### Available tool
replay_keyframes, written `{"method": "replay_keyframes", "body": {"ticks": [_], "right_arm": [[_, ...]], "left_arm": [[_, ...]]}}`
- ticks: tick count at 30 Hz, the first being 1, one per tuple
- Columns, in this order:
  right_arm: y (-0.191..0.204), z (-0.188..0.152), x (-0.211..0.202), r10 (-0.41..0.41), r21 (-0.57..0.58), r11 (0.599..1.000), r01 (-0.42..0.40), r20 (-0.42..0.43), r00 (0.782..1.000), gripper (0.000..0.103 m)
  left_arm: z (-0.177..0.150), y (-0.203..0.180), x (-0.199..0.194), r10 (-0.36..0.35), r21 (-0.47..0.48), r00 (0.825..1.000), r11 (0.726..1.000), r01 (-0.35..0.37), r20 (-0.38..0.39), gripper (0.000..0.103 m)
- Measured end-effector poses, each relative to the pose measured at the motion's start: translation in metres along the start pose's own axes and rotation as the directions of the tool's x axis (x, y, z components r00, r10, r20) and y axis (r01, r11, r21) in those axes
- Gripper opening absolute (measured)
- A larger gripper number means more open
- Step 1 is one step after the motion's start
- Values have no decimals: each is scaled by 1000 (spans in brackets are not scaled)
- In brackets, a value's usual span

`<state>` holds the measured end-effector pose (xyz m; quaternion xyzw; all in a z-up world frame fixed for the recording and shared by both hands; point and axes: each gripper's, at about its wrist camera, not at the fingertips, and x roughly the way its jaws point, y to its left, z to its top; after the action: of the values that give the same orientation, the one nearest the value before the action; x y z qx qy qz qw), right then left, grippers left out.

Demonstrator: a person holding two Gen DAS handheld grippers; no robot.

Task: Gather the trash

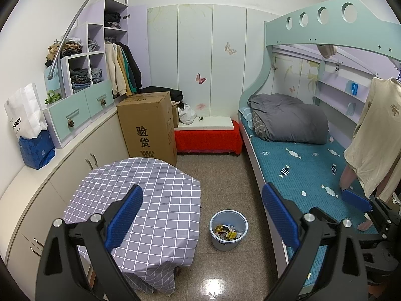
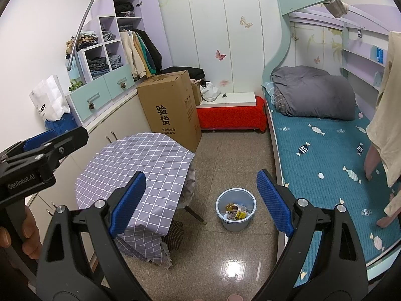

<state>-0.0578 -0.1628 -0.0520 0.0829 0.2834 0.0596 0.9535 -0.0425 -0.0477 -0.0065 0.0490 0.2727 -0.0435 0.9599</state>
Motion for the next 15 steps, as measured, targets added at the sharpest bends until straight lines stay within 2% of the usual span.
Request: {"method": "replay_keyframes", "body": {"ticks": [15], "right_arm": [[1,-3,2,0,5,1000,0,-1,1000,88]], "left_arm": [[0,0,1,-2,0,1000,1000,2,-1,94]]}}
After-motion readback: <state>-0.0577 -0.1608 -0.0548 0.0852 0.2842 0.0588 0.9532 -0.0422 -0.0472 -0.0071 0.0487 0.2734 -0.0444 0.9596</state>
